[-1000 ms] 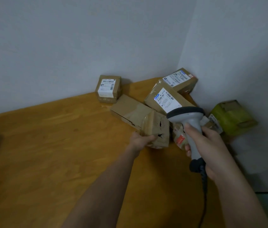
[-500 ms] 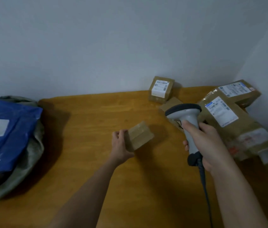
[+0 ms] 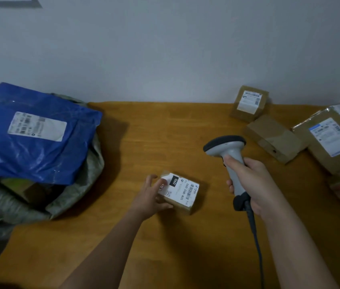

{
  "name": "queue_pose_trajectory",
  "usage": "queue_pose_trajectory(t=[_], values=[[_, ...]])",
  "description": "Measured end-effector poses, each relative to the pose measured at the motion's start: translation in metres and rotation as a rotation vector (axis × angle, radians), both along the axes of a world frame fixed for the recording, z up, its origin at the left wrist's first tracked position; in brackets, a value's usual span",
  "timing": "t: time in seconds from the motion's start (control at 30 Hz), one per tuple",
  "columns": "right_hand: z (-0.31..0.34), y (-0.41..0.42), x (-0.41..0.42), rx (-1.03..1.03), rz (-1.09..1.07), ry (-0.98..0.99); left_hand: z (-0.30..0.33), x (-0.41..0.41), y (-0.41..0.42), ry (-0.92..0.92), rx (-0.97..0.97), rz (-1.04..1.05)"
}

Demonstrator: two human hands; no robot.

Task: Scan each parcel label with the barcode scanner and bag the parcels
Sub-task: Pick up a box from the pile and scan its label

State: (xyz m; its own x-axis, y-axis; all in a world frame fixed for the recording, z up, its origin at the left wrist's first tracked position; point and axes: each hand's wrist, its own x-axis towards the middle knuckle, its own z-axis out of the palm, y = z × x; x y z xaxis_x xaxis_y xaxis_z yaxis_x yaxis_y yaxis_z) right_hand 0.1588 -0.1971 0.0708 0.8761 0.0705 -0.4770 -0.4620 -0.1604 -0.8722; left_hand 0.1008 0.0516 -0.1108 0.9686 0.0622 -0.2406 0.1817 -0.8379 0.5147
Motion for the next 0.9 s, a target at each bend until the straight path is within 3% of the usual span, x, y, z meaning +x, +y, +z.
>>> queue_pose_trajectory(t=[0.1, 0.2, 0.3, 0.33, 0.4, 0.5, 0.6, 0.77, 0.9], values=[[-0.003, 0.017, -0.011, -0.009, -0.007, -0.006, 0.007, -0.001, 0.002, 0.014, -0.06, 0.081], [-0.005, 0.024, -0.021, -0.038, -0.009, -0.006, 0.009, 0.007, -0.009, 0.036, -0.097, 0.327], [-0.006, 0.025, -0.027, -0.062, -0.027, 0.005, 0.008, 0.015, -0.023, 0.259, -0.419, 0.587], [-0.007, 0.023, -0.029, -0.067, -0.041, 0.014, 0.007, 0.019, -0.028, 0.283, -0.503, 0.599], [-0.011, 0.021, -0.029, -0.038, -0.057, 0.052, 0.01, 0.027, -0.026, 0.221, -0.363, 0.502], [-0.029, 0.017, -0.028, -0.018, -0.131, 0.129, 0.019, 0.041, -0.021, 0.158, 0.023, 0.074], [-0.051, 0.014, -0.028, 0.012, -0.203, 0.198, 0.015, 0.046, -0.019, 0.206, 0.035, -0.138], [-0.086, 0.015, -0.031, 0.088, -0.254, 0.279, 0.024, 0.035, -0.024, 0.359, -0.001, 0.185], [-0.108, 0.031, -0.034, 0.154, -0.269, 0.348, 0.03, 0.022, -0.038, 0.5, -0.258, 0.346]])
